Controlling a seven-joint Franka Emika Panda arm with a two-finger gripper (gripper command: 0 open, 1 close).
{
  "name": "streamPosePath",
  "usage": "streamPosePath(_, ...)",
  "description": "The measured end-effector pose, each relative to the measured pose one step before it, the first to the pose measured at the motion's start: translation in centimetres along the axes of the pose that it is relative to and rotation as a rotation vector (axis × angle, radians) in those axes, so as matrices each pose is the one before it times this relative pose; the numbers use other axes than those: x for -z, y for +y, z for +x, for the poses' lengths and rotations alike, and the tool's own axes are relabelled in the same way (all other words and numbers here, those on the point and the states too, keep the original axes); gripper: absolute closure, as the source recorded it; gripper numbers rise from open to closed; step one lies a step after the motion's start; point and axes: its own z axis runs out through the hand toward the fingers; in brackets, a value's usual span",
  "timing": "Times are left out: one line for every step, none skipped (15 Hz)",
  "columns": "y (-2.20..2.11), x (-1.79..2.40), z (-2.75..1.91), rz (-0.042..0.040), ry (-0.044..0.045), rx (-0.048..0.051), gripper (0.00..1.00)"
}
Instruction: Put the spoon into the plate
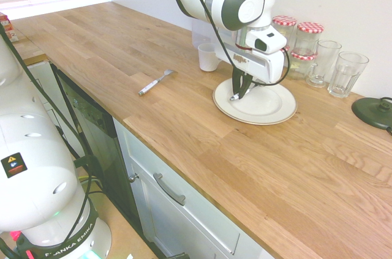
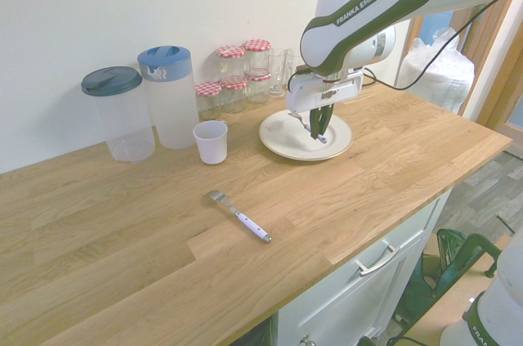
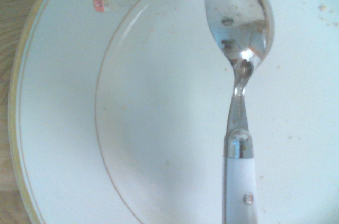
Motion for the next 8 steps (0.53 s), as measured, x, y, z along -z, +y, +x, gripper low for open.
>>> streamPosePath(0.053, -0.149, 0.218, -0.00175, -0.00152, -0.00351, 0.00)
streamPosePath(0.176, 0.010, 0.283, -0.00104, -0.00082, -0.00317, 0.00)
streamPosePath(0.161, 0.141, 0.280, 0.00054, 0.00067, -0.00022, 0.00)
streamPosePath(0.058, 0.093, 0.139, 0.00058, 0.00064, -0.00065, 0.00)
streamPosePath(-0.007, 0.029, 0.026, 0.00038, 0.00036, -0.00002, 0.00)
streamPosePath(-0.071, 0.017, -0.056, 0.00022, 0.00009, 0.00178, 0.00)
streamPosePath(-0.079, 0.035, -0.045, 0.00059, 0.00046, 0.00164, 0.00)
streamPosePath(-0.043, 0.056, 0.013, 0.00088, 0.00084, 0.00038, 0.00)
